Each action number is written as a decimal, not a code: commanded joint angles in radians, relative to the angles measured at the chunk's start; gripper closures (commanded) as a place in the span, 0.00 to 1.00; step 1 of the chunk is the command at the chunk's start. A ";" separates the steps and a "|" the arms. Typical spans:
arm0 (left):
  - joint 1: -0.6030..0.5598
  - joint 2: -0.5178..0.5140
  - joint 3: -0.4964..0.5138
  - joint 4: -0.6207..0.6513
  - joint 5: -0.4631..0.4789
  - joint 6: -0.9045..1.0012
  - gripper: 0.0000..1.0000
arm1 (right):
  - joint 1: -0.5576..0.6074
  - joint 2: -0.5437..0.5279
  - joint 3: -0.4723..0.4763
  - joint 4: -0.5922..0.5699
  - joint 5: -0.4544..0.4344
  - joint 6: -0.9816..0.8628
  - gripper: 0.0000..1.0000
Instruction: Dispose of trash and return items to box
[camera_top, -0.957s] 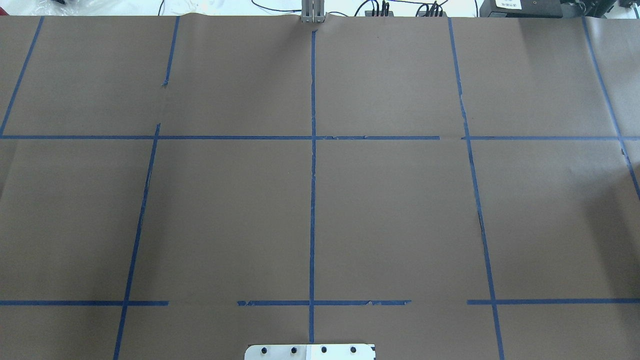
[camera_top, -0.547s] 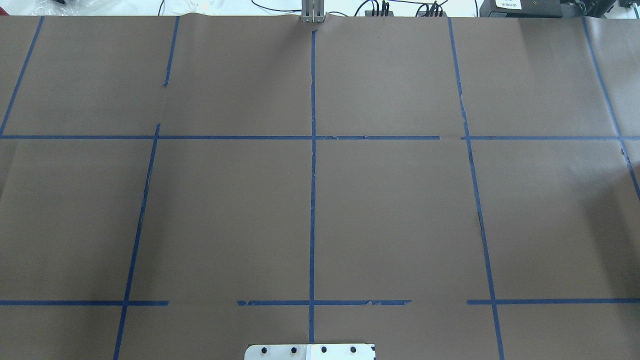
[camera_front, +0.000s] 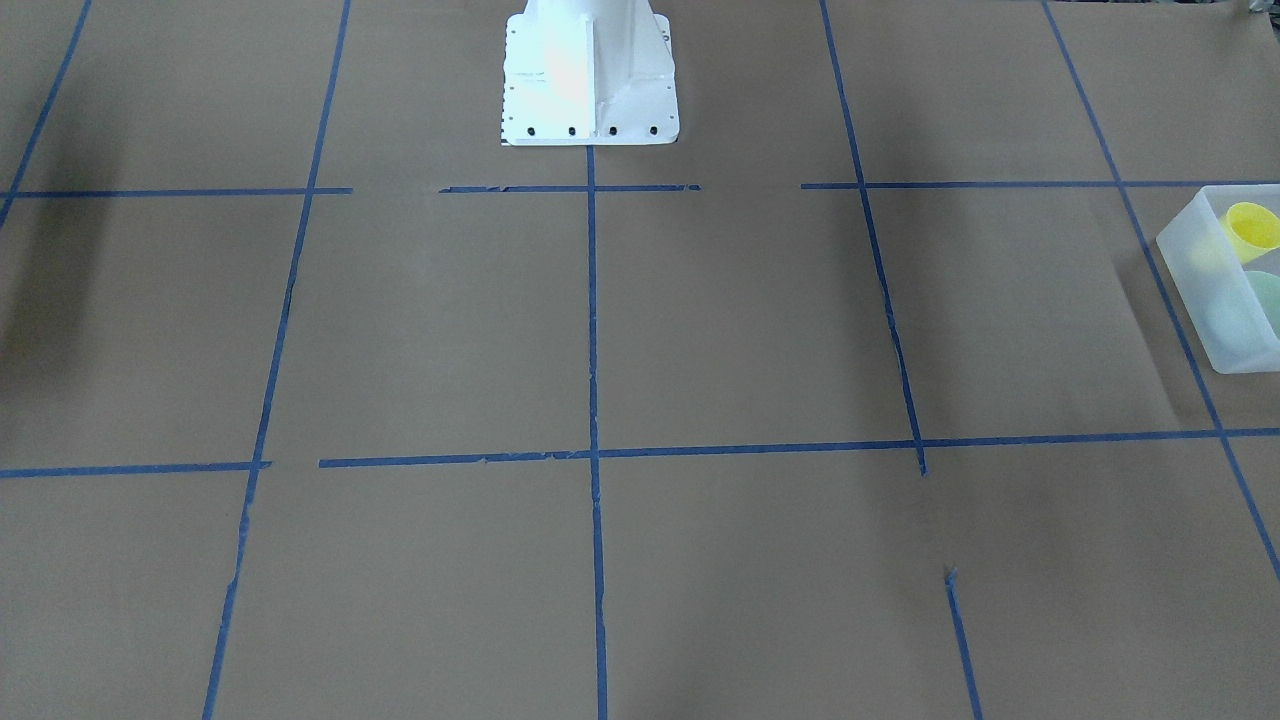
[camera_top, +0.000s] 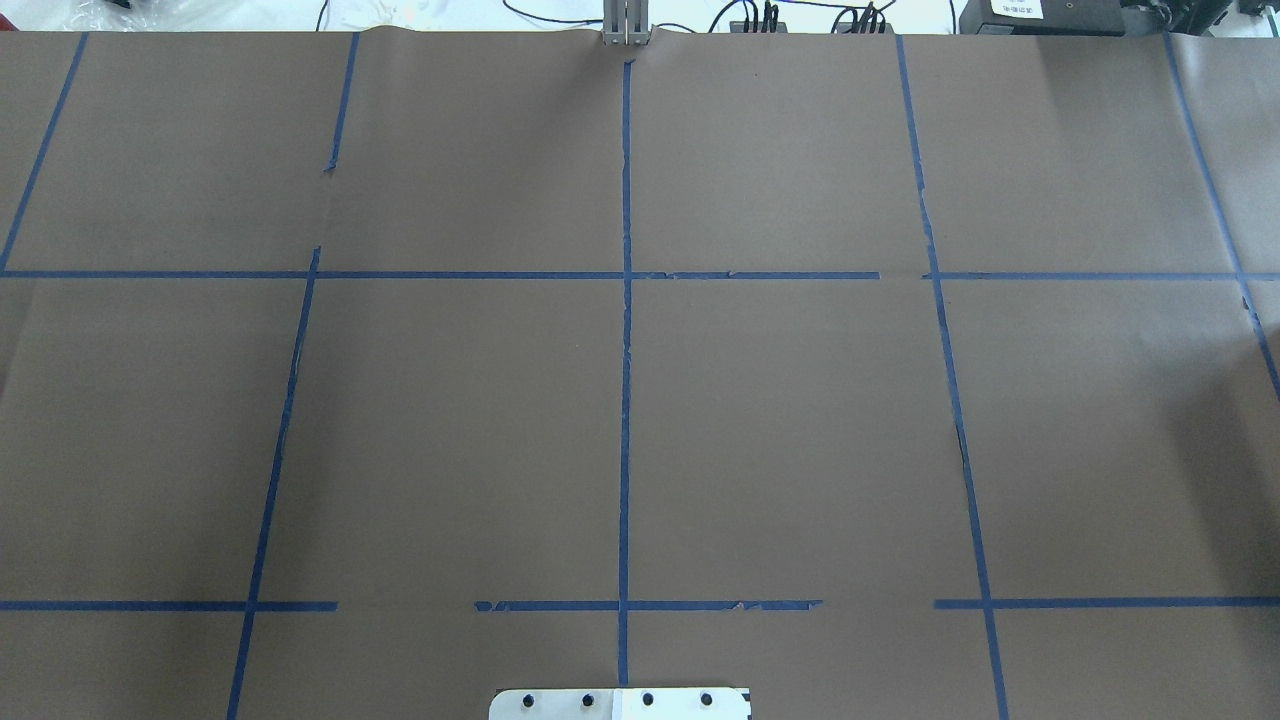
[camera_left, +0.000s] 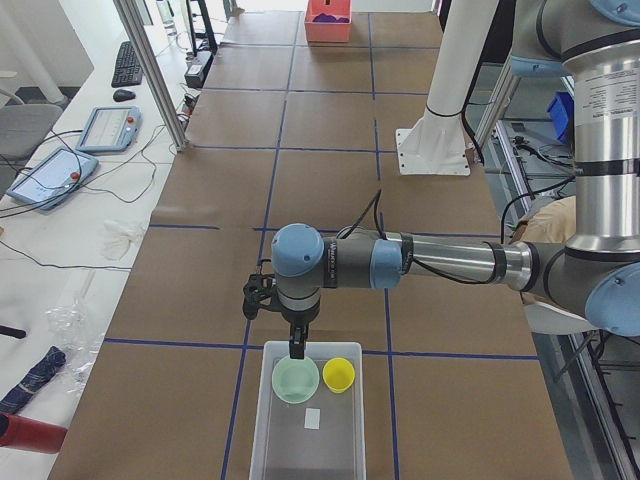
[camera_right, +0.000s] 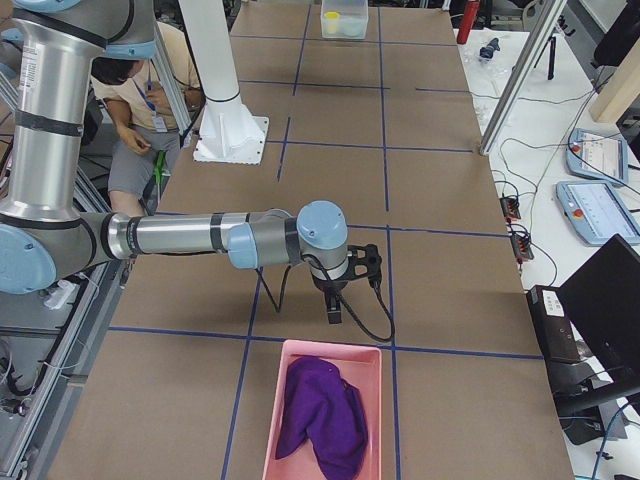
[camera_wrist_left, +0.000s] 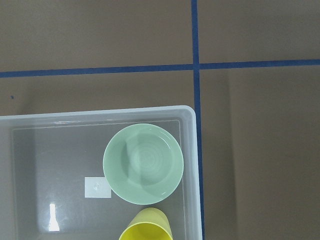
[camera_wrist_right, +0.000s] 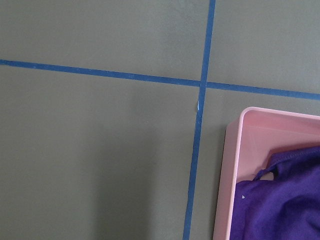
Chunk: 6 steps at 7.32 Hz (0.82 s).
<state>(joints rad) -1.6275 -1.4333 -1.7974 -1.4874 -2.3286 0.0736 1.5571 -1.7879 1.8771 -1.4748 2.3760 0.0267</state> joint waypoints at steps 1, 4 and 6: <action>0.000 -0.001 0.001 -0.001 -0.002 0.000 0.00 | 0.000 0.021 0.004 0.001 0.006 -0.001 0.00; -0.002 0.001 -0.005 -0.002 -0.005 -0.002 0.00 | 0.000 0.027 0.002 0.001 0.003 0.002 0.00; -0.002 0.001 -0.005 -0.002 -0.005 -0.002 0.00 | 0.000 0.025 0.002 0.001 0.009 0.012 0.00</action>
<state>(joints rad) -1.6290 -1.4328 -1.8018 -1.4895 -2.3330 0.0721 1.5570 -1.7622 1.8794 -1.4743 2.3826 0.0346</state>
